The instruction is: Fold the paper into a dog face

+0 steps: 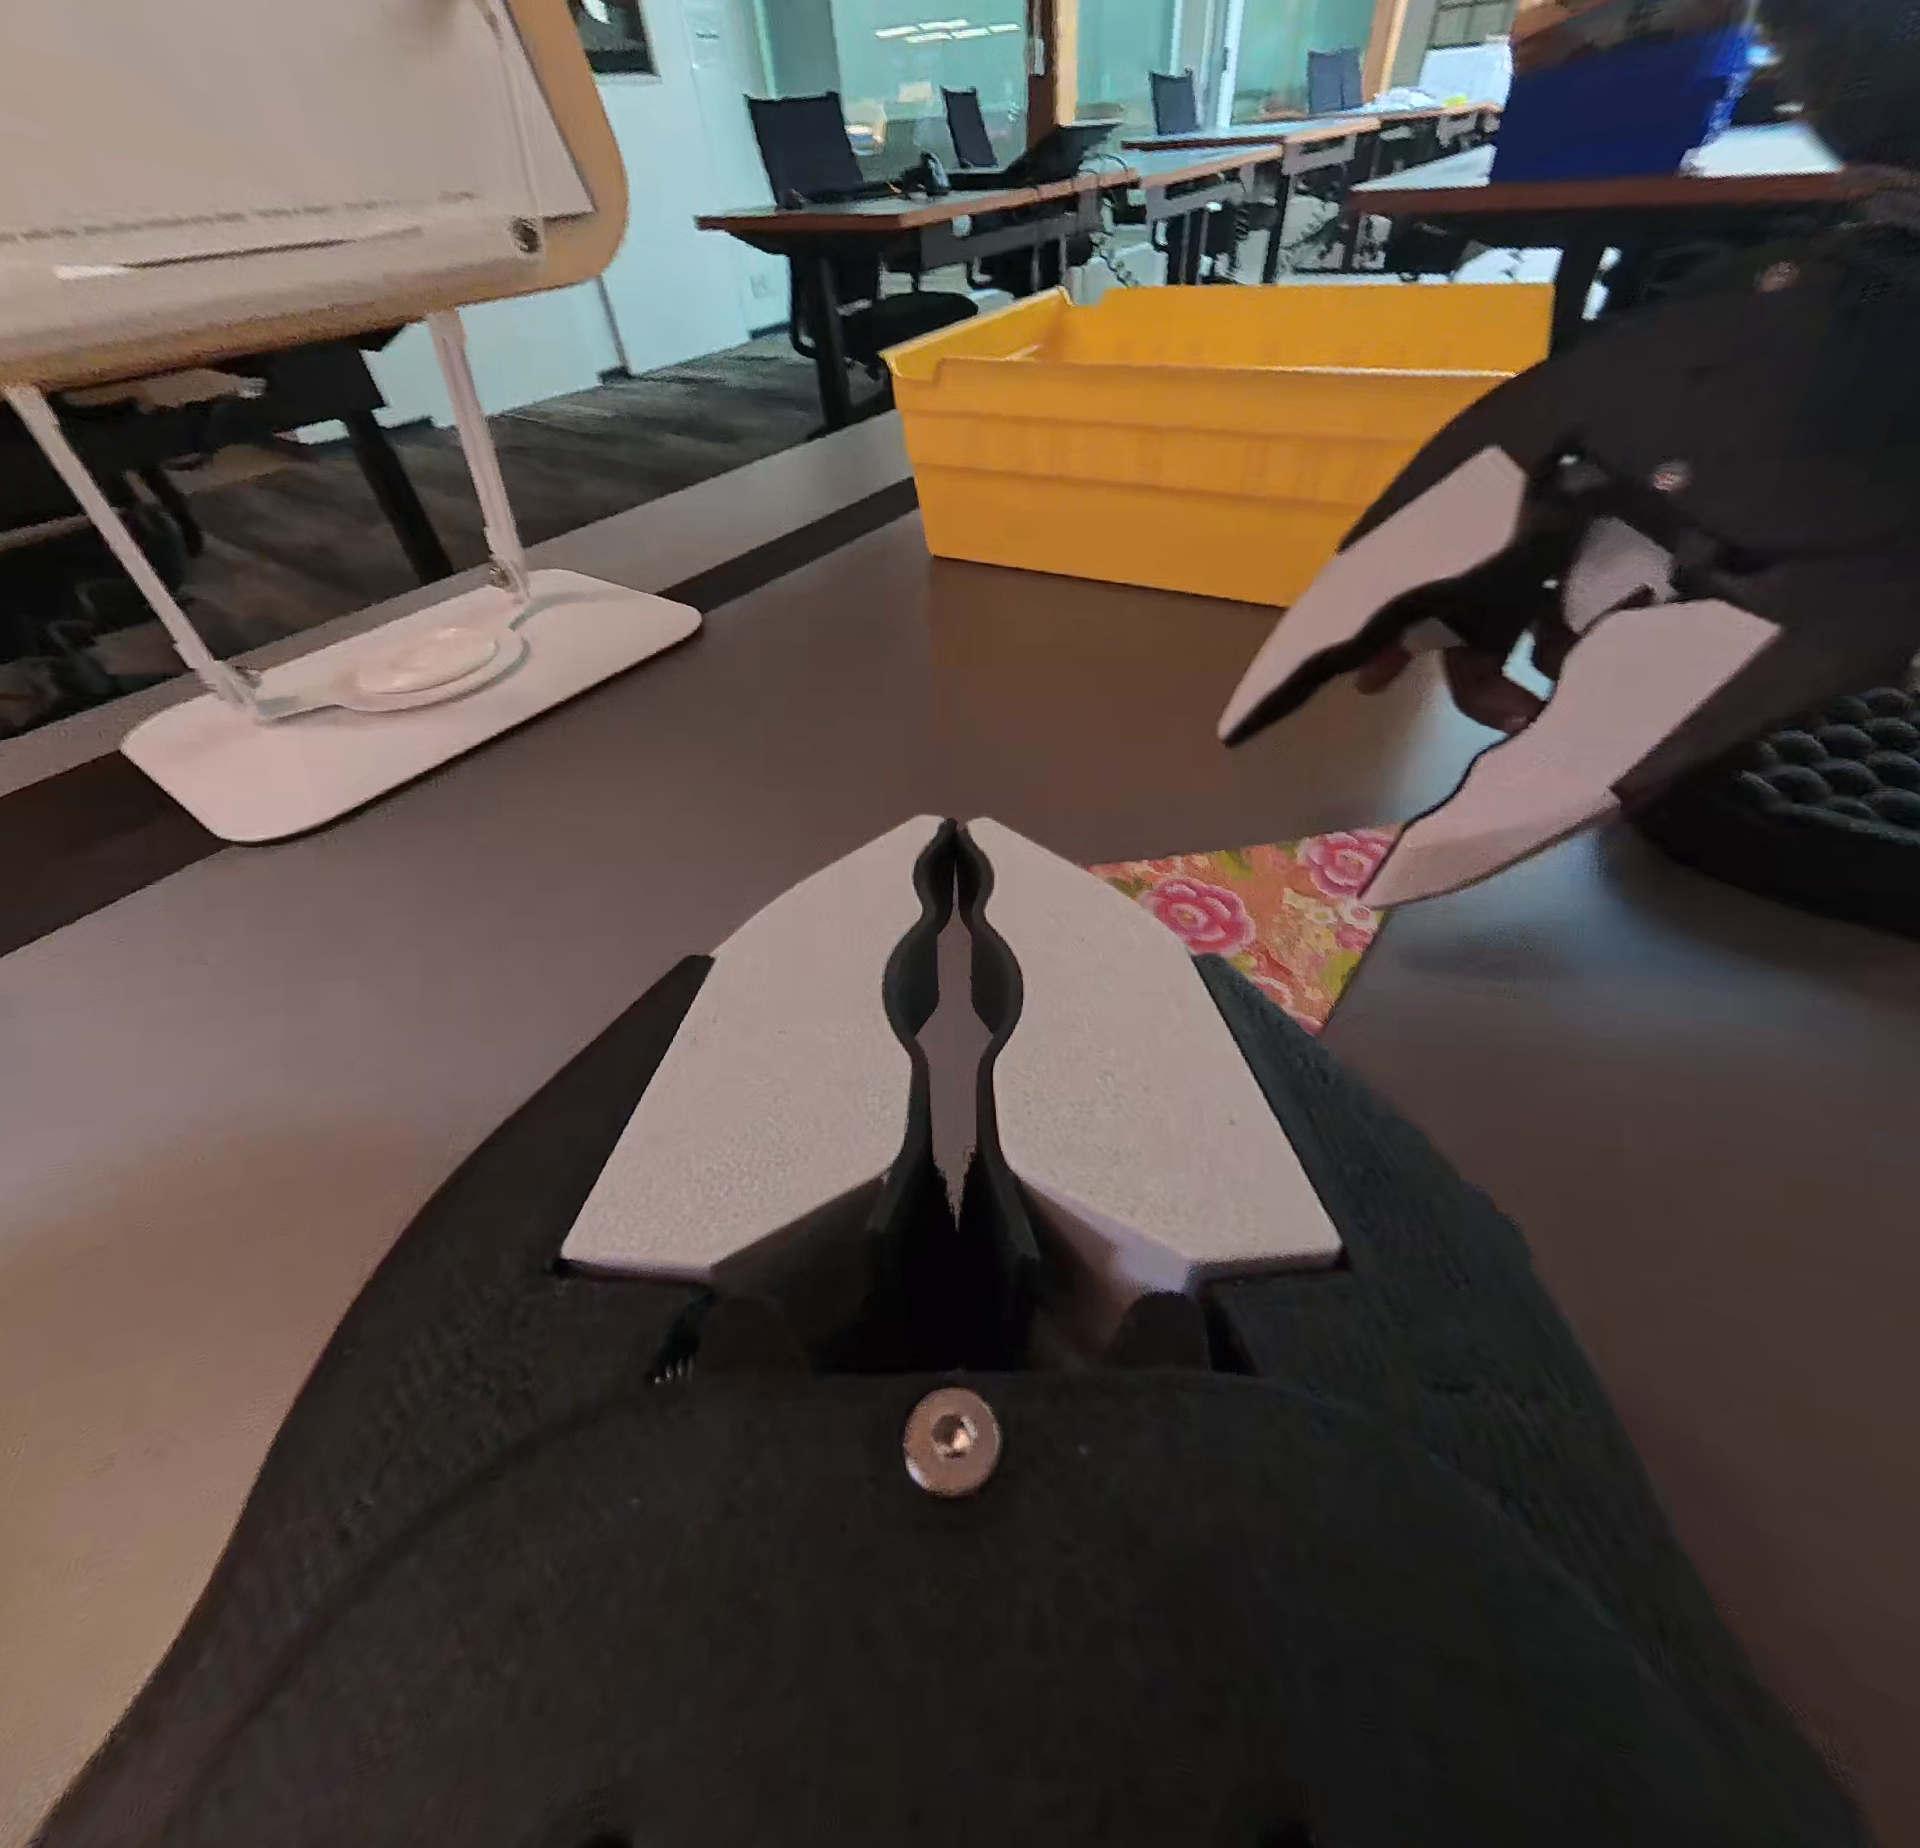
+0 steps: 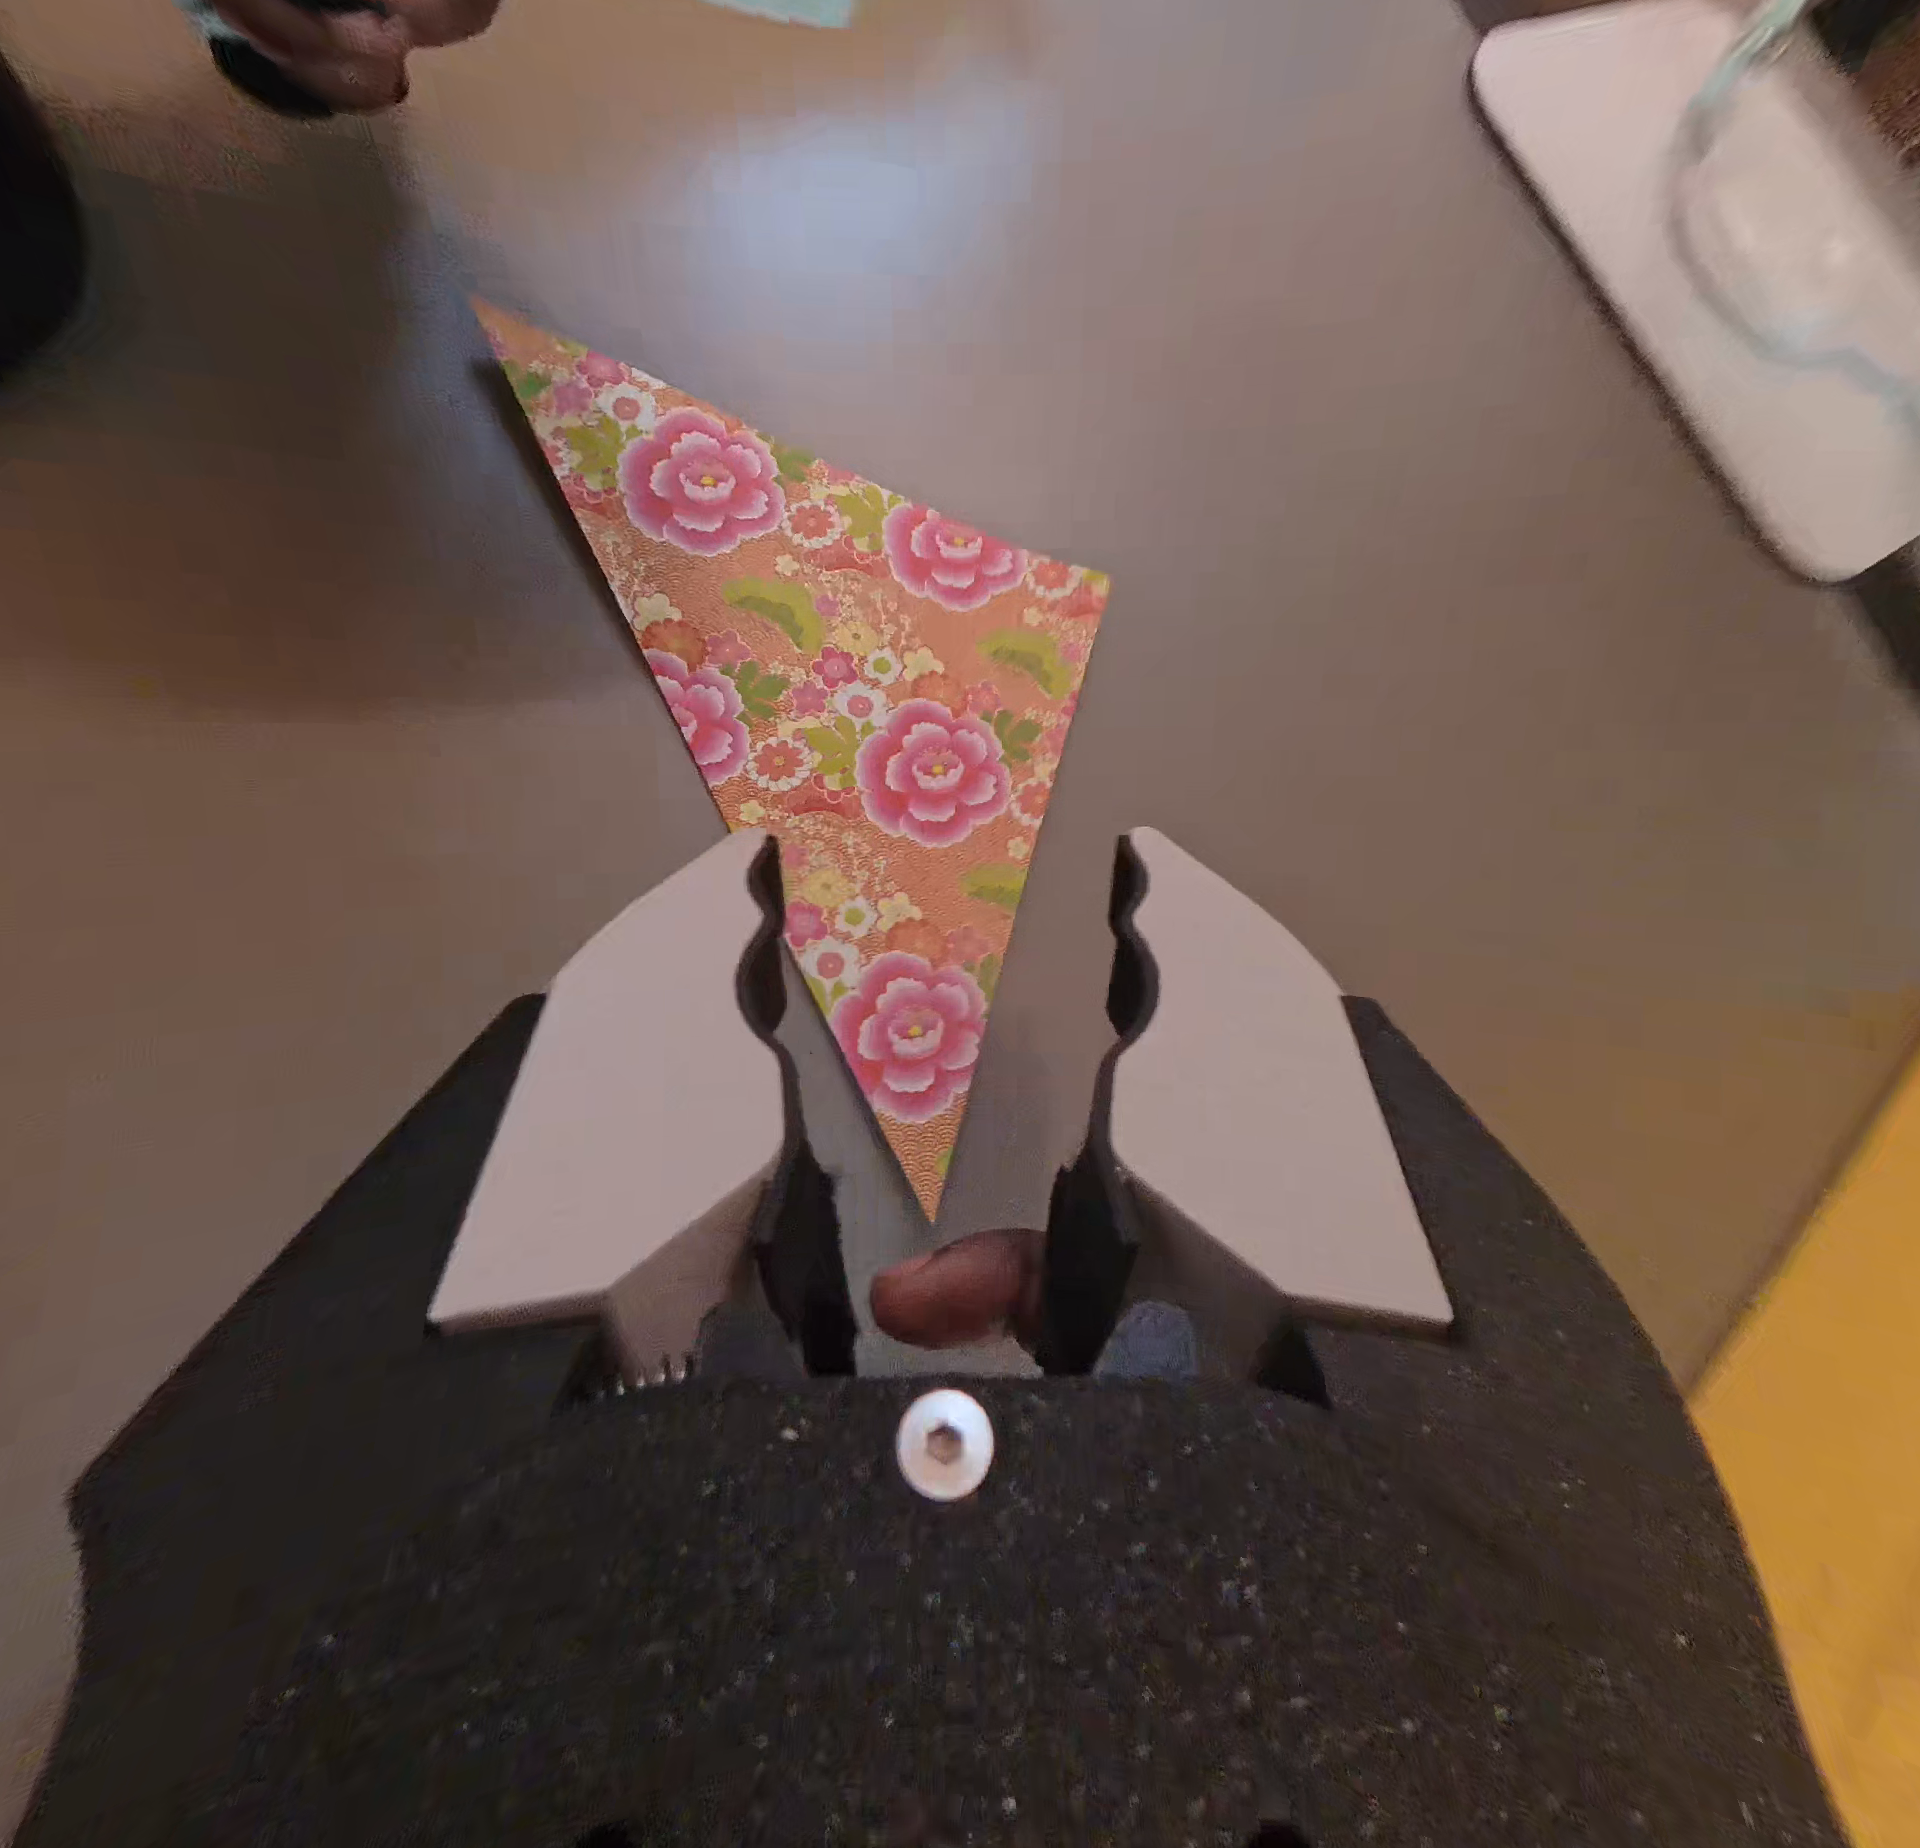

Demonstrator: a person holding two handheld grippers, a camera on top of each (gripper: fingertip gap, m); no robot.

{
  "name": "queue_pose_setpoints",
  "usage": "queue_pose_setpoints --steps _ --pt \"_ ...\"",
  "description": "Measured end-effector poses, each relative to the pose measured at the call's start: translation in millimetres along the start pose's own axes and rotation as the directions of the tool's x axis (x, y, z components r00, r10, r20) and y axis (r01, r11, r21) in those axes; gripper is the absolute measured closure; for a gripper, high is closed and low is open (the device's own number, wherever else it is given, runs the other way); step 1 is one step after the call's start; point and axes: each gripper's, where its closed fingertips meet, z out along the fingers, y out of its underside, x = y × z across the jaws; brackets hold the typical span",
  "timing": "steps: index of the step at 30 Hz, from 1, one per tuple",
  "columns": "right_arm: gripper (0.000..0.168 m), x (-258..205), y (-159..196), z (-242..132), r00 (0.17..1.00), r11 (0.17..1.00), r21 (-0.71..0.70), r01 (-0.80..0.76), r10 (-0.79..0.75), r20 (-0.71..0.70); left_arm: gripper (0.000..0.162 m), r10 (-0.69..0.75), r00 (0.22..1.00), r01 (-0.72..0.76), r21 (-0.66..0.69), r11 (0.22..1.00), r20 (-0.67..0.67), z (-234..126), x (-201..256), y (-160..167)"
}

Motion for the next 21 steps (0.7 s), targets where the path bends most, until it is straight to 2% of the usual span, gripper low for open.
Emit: queue_pose_setpoints --steps 2,5,7,10,17,21 --pt "0.099 -2.4 5.6 5.0 0.995 0.997 0.004 -0.077 0.077 0.071 0.162 -0.042 0.994 0.041 -0.015 0.999 -0.105 0.1 12.0 1.6" --pt "0.095 -8.5 7.8 11.9 0.972 0.987 0.011 -0.162 0.157 0.176 0.162 -0.127 0.962 0.118 -0.051 0.992 -0.242 -0.1 27.6 4.0" --pt "0.099 -10.2 5.7 14.8 0.963 0.983 0.036 -0.182 0.171 0.209 0.09 -0.162 0.958 0.139 -0.11 0.984 -0.238 3.1 28.3 12.1" --pt "0.103 -10.8 8.9 19.4 0.963 0.985 0.048 -0.168 0.154 0.219 0.082 -0.146 0.955 0.092 -0.213 0.973 -0.259 5.2 34.7 28.9" --pt "0.1 -11.3 14.9 23.0 0.96 0.984 0.036 -0.176 0.164 0.227 0.086 -0.069 0.978 -0.011 -0.381 0.925 -0.196 11.8 32.6 57.6" --pt "0.117 -19.6 12.7 24.1 0.971 0.995 0.053 -0.09 0.076 0.228 0.086 -0.055 0.976 -0.042 -0.438 0.898 -0.208 13.6 36.1 67.3"
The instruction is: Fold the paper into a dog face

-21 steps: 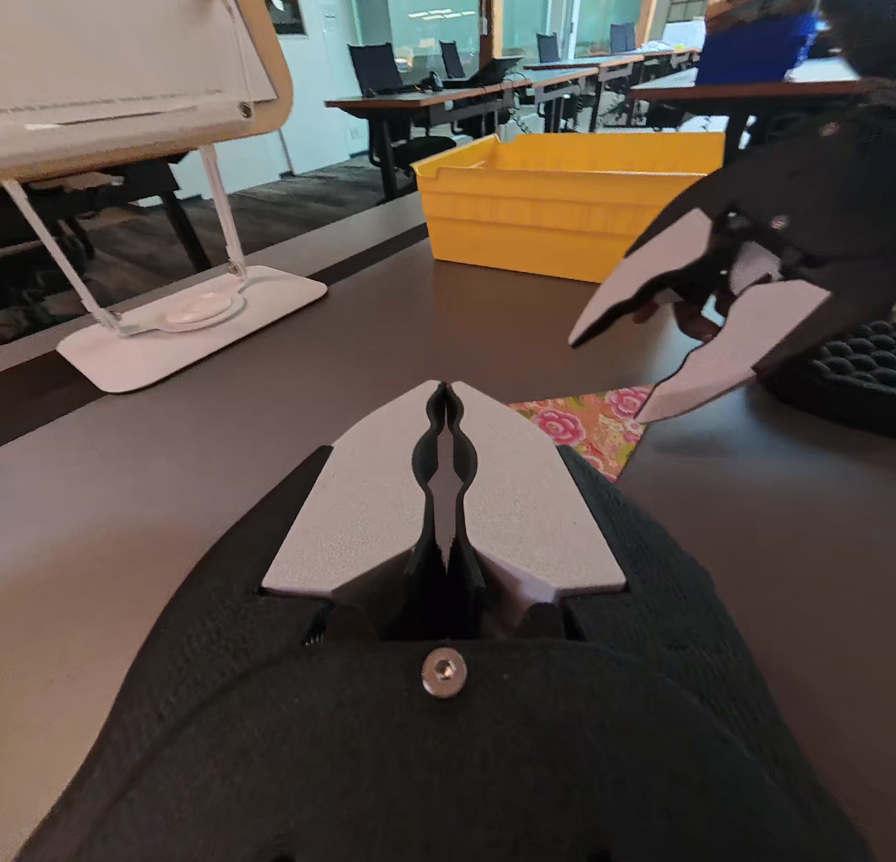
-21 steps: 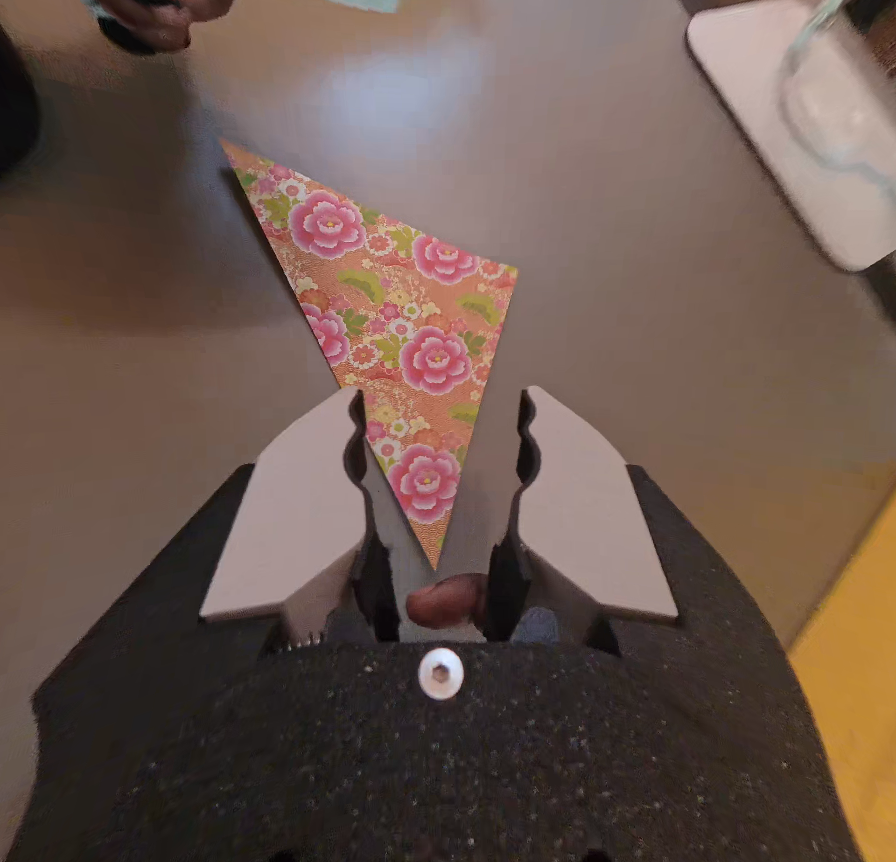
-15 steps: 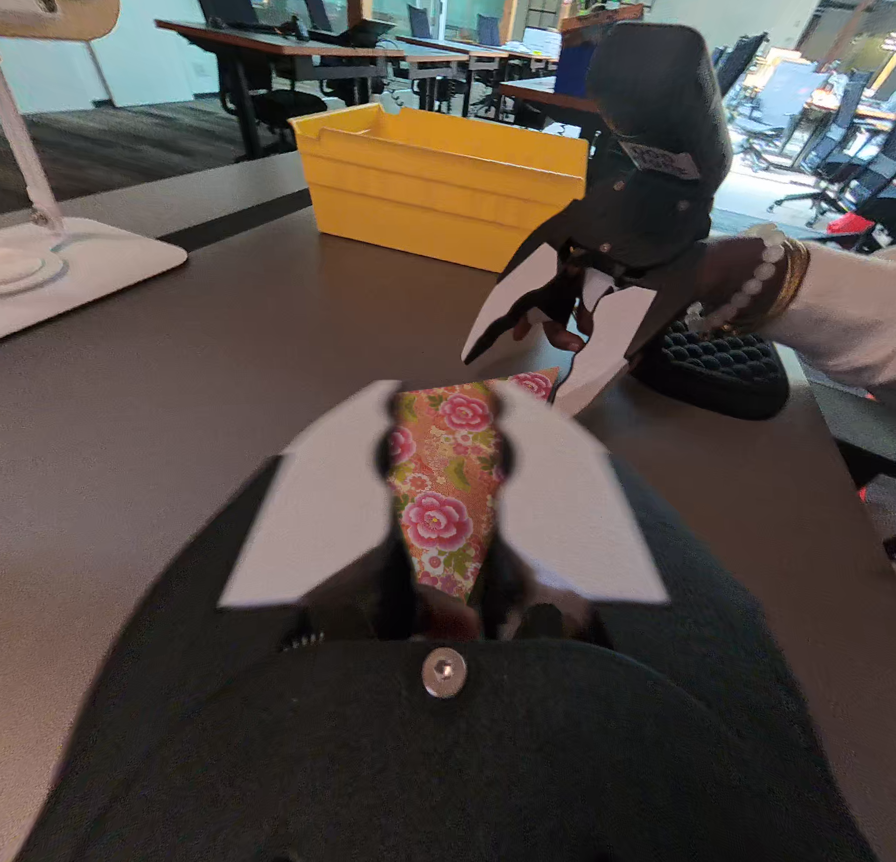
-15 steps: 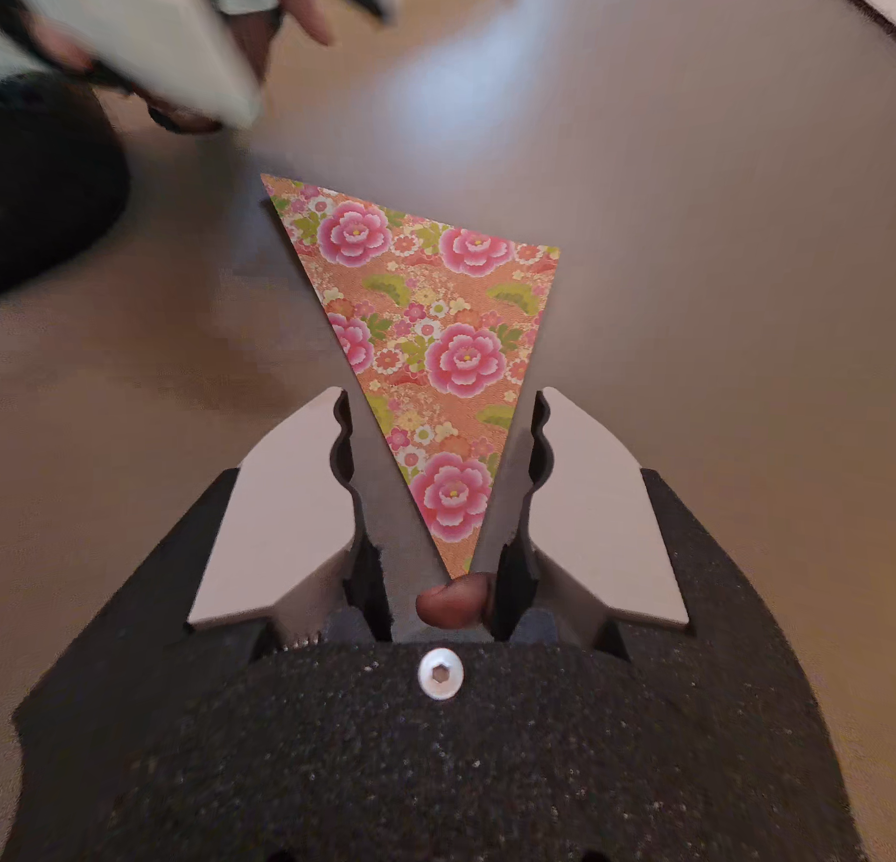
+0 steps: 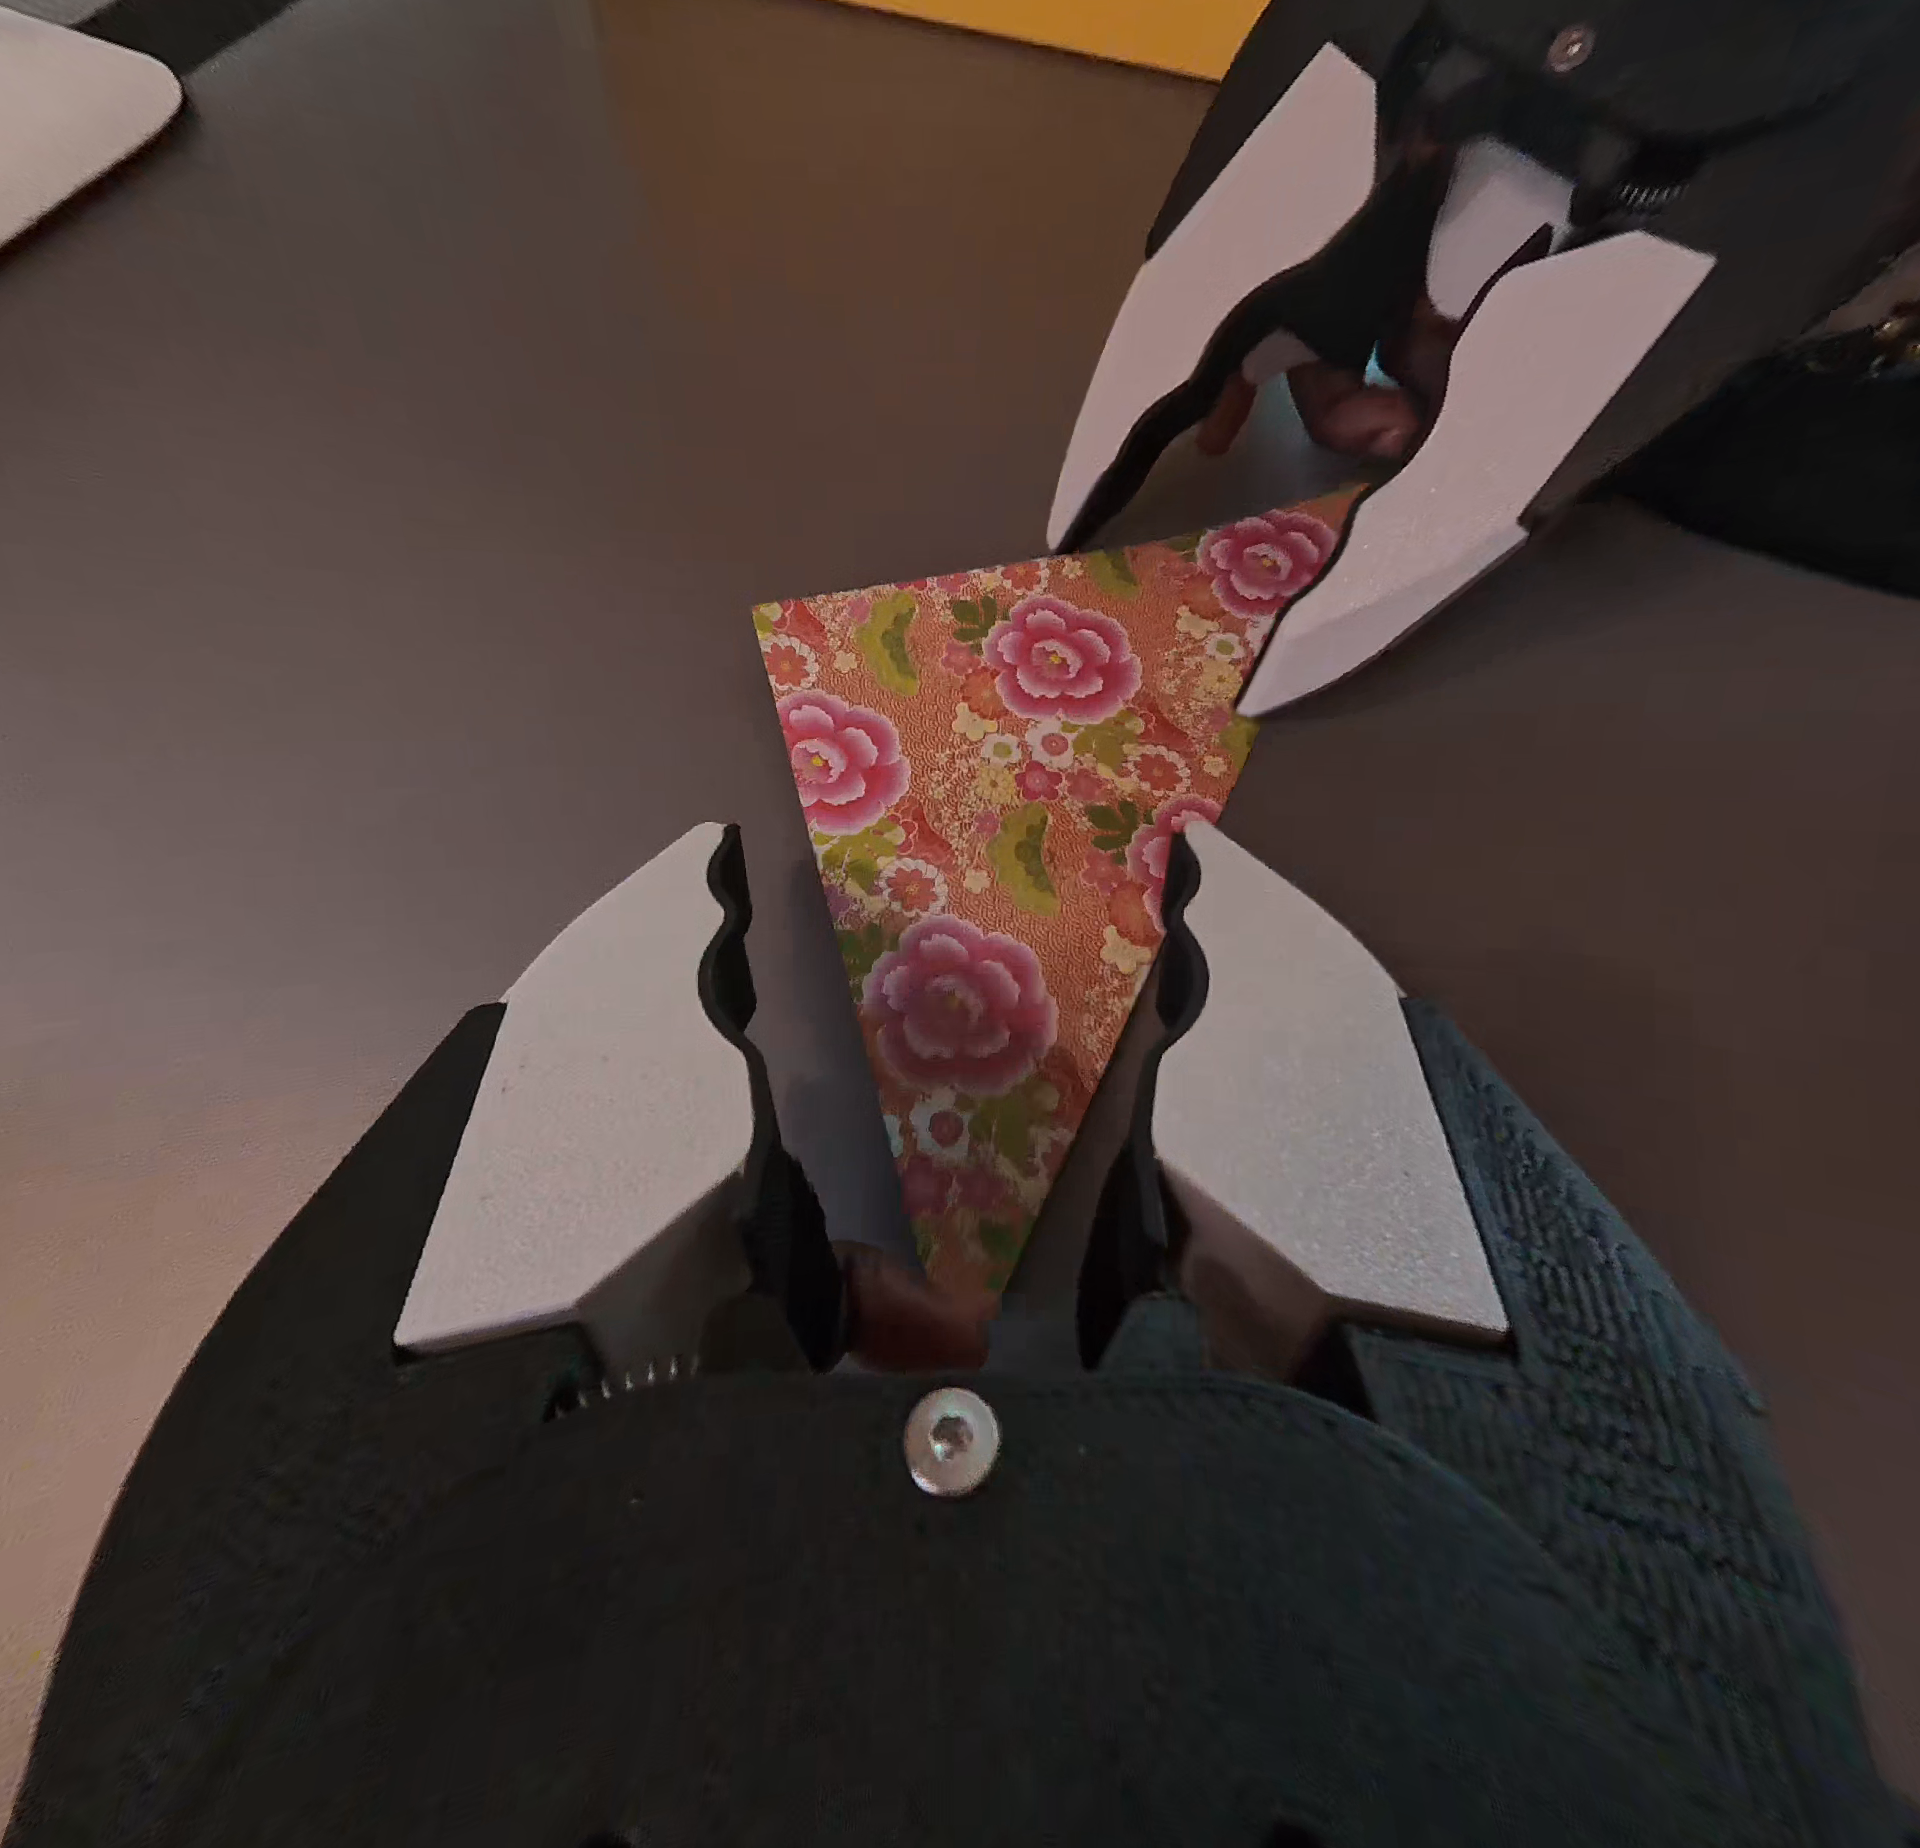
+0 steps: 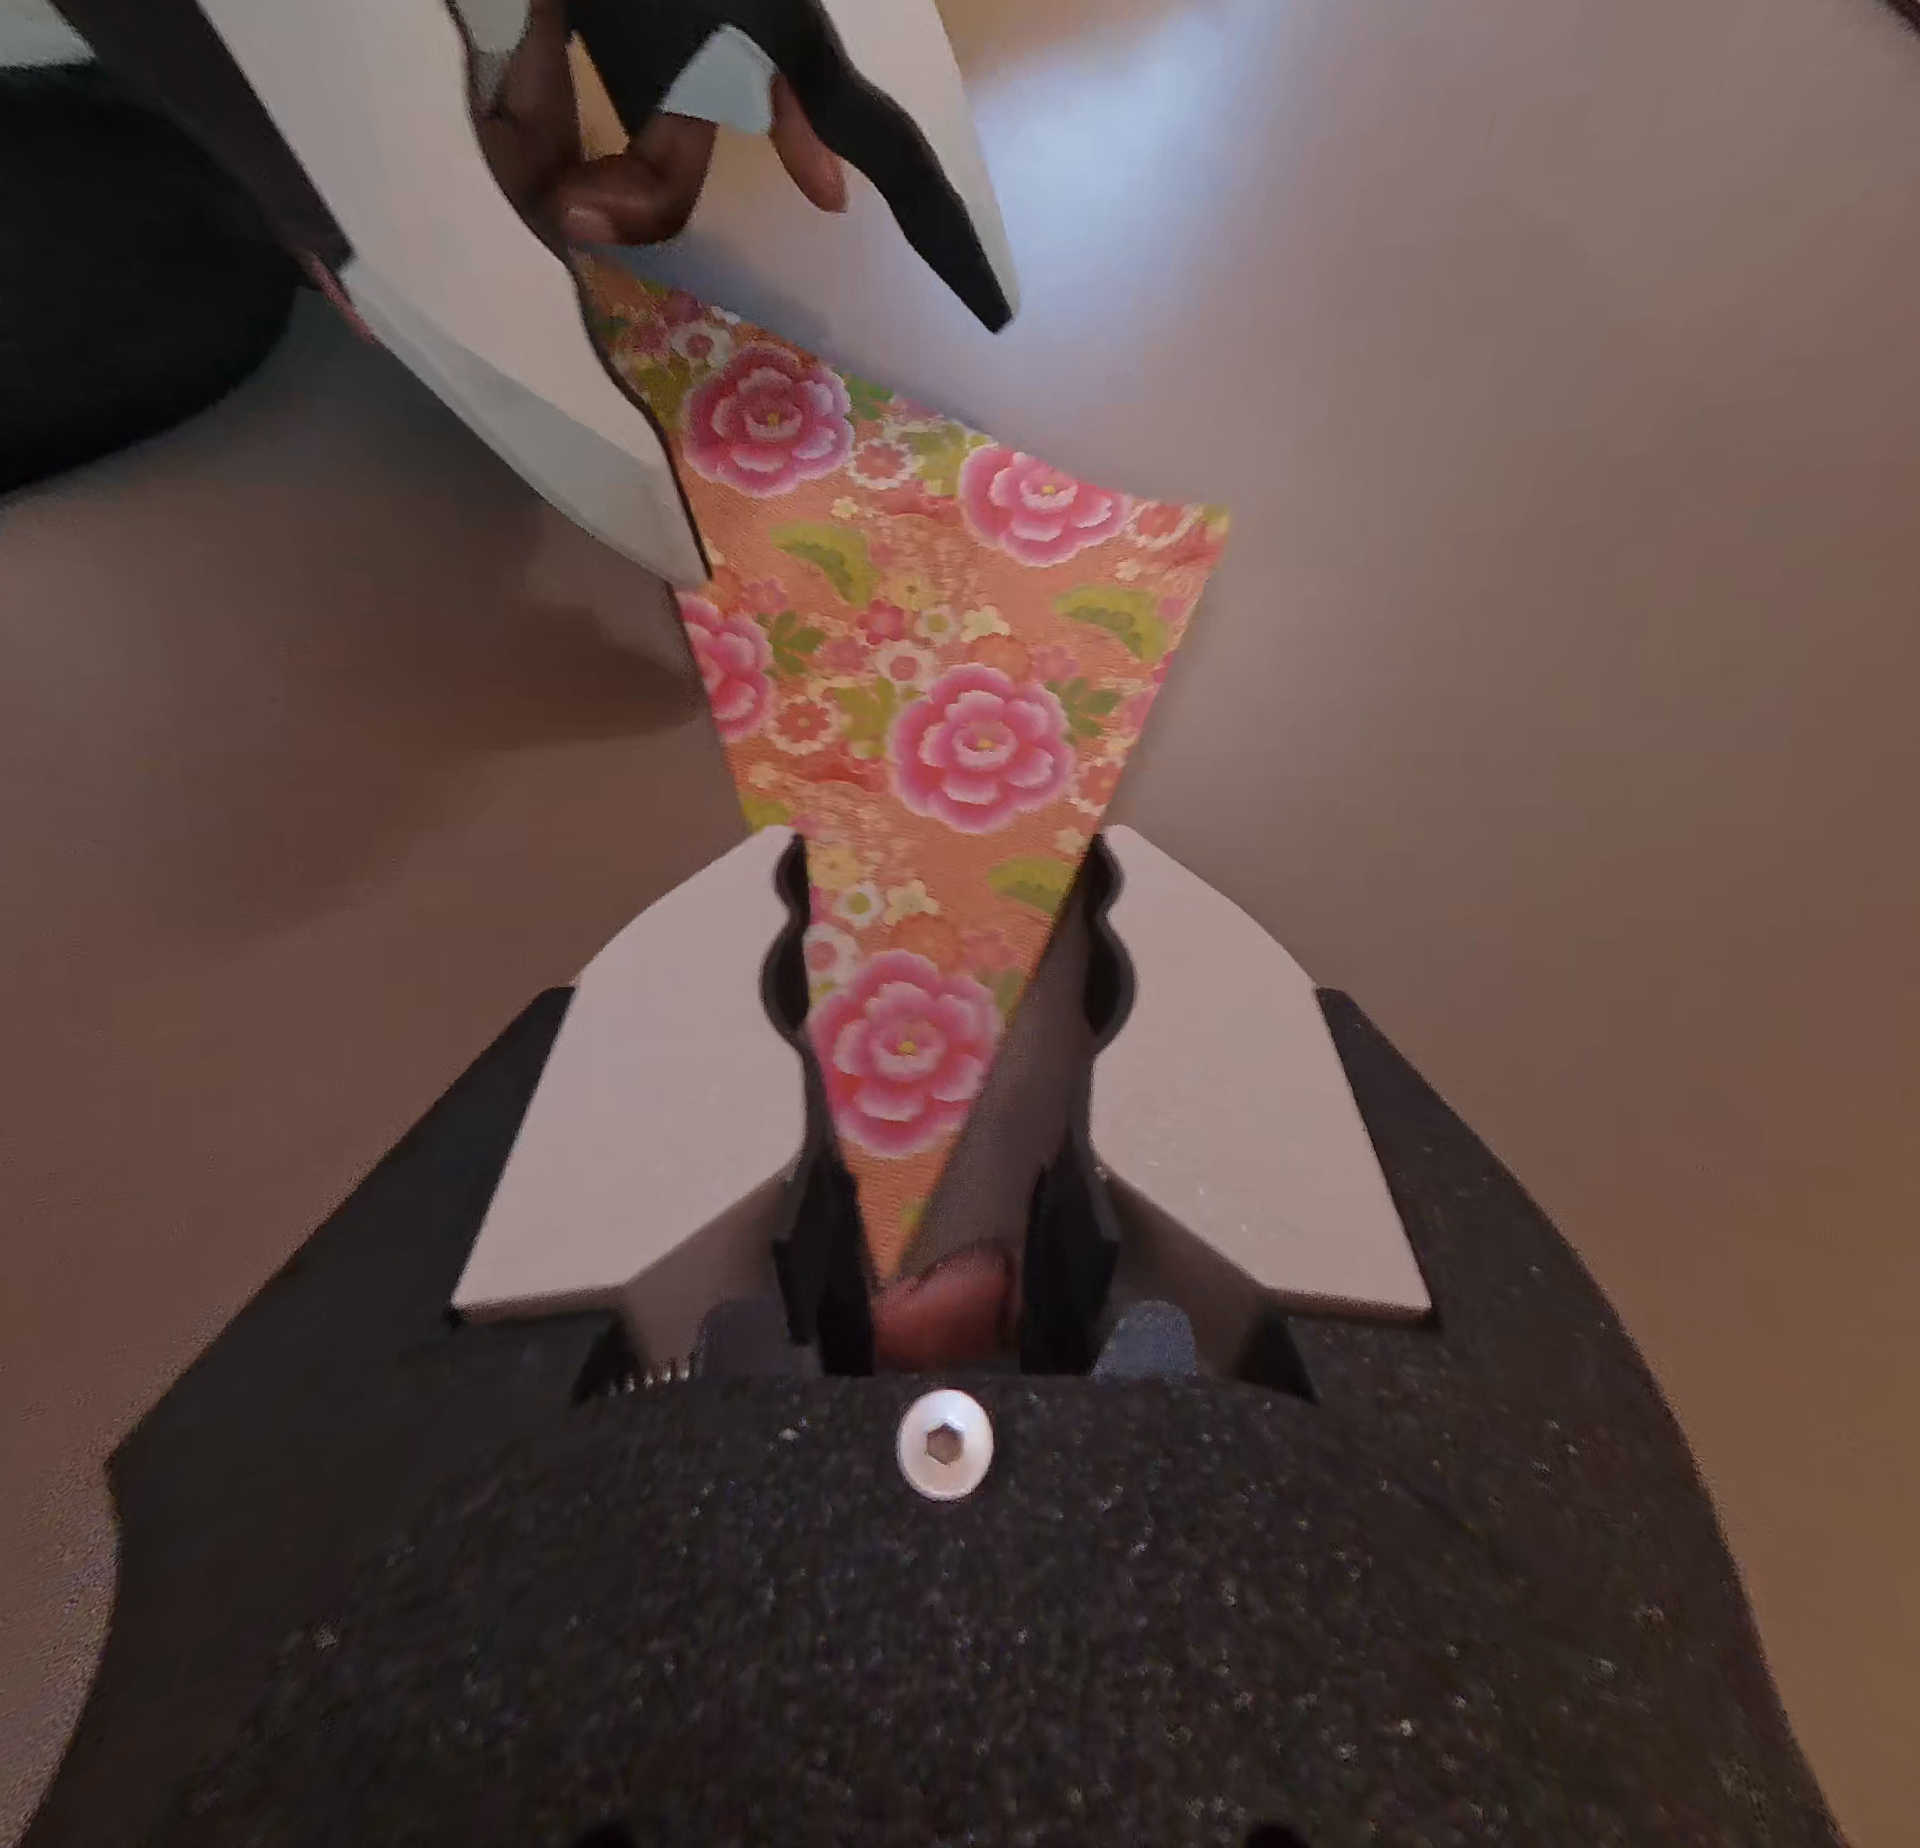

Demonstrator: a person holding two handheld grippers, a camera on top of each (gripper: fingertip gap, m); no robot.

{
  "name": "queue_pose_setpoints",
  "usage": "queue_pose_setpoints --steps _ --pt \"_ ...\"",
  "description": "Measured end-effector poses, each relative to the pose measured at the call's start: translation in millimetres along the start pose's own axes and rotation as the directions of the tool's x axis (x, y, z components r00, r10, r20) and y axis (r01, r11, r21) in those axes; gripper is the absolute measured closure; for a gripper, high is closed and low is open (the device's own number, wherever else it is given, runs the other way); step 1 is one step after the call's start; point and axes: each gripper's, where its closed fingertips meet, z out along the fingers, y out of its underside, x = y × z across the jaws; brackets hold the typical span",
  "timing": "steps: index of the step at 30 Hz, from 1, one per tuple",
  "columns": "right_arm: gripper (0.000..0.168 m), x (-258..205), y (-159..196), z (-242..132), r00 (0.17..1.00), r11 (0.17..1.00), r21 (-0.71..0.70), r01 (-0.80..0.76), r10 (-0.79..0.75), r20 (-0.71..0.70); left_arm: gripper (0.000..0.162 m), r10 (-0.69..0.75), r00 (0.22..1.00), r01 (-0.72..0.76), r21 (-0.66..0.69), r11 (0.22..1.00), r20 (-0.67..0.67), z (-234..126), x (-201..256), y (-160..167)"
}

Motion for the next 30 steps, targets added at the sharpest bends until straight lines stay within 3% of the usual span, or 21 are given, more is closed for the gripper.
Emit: queue_pose_setpoints --steps 2,9,12,15,20,23,27,30 --pt "0.134 -3.3 -0.9 0.5 1.0 1.0 0.01 0.012 -0.012 0.018 0.088 0.011 1.0 -0.011 -0.028 1.0 -0.002 2.2 1.4 3.6" --pt "0.154 -2.0 -12.2 -4.9 1.0 0.996 0.089 0.003 -0.005 0.02 0.101 0.053 0.998 -0.055 -0.105 0.993 -0.018 7.0 6.8 14.5" --pt "0.161 -1.8 -18.6 -9.1 0.999 0.99 0.137 -0.013 0.009 0.031 0.121 0.056 0.998 -0.058 -0.099 0.993 -0.021 5.8 7.2 14.4" --pt "0.159 -1.1 -19.9 -11.2 0.999 0.99 0.139 -0.031 0.026 0.038 0.14 0.067 0.997 -0.069 -0.086 0.994 -0.024 4.5 8.4 13.2" --pt "0.149 -1.2 -15.6 -8.7 0.999 0.995 0.094 -0.033 0.03 0.033 0.147 0.058 0.998 -0.059 -0.055 0.997 -0.019 1.9 7.2 9.7" --pt "0.131 1.7 -14.5 -6.9 0.998 0.996 0.07 -0.062 0.061 0.019 0.15 0.051 0.999 -0.052 -0.04 0.998 -0.02 0.6 6.8 7.8" --pt "0.122 2.0 -11.9 -4.6 0.999 0.999 0.018 -0.044 0.044 0.004 0.149 0.057 0.998 -0.057 -0.038 0.998 0.0 0.2 4.0 7.9" --pt "0.12 -0.9 -13.3 -4.5 1.0 1.0 0.003 -0.025 0.025 0.005 0.133 0.053 0.998 -0.051 -0.038 0.998 0.034 -0.6 -2.0 8.1"
